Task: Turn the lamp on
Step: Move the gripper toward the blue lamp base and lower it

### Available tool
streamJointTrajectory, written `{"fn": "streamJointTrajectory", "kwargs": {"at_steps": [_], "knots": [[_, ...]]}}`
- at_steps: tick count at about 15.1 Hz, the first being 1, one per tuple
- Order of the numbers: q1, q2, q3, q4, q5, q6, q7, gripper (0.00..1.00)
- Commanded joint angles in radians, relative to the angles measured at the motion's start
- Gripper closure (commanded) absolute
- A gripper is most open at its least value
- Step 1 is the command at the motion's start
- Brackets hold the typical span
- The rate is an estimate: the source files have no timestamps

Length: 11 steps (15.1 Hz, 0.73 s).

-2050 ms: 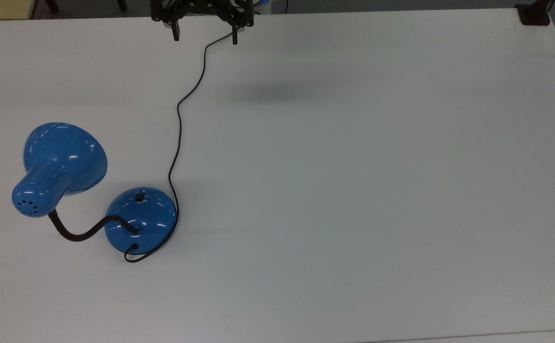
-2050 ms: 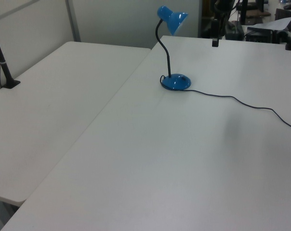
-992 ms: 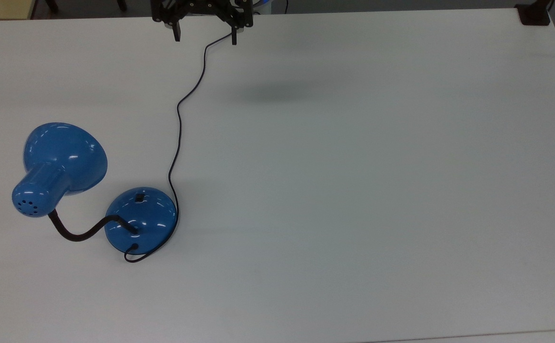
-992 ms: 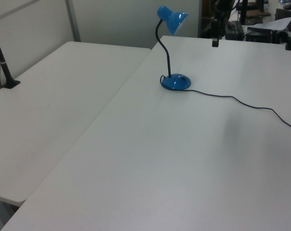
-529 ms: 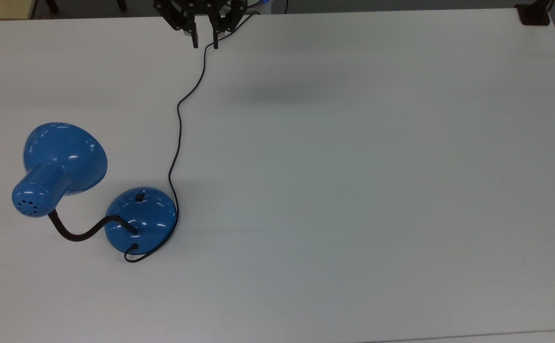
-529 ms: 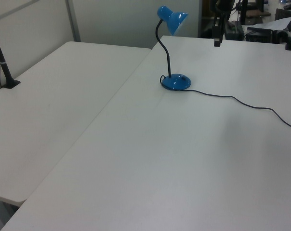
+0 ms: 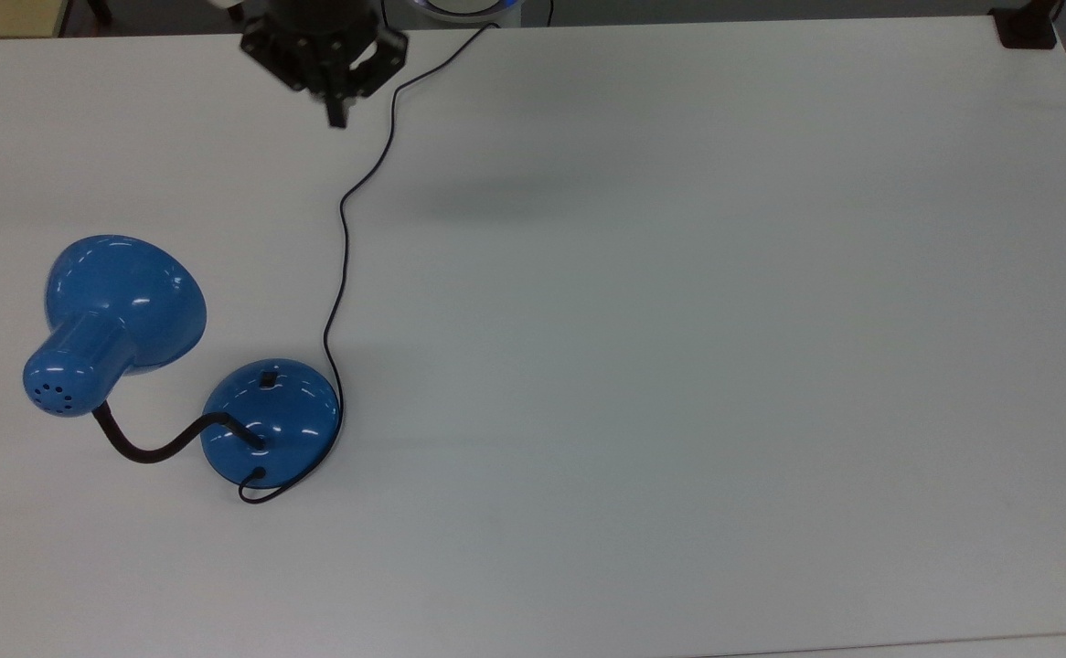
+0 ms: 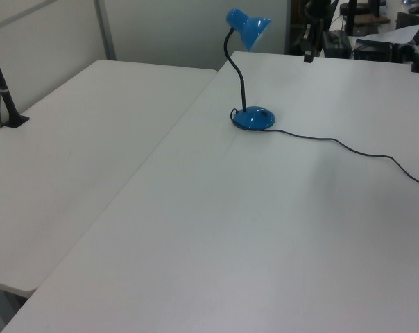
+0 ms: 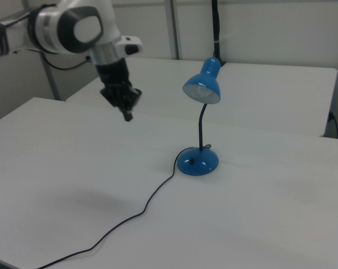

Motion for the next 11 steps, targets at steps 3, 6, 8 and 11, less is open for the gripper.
{"fn": "streamJointTrajectory", "kwargs": {"at_steps": [3,6,8,11], "knots": [[-0.106,0.048,0.001,-0.068,0.032,0.155,0.042,1.0],[-0.138,0.077,0.001,-0.13,0.038,0.269,0.056,1.0],[-0.155,0.093,0.001,-0.219,0.038,0.441,0.057,1.0],[-0.155,0.175,0.001,-0.234,0.037,0.604,0.047,1.0]]}}
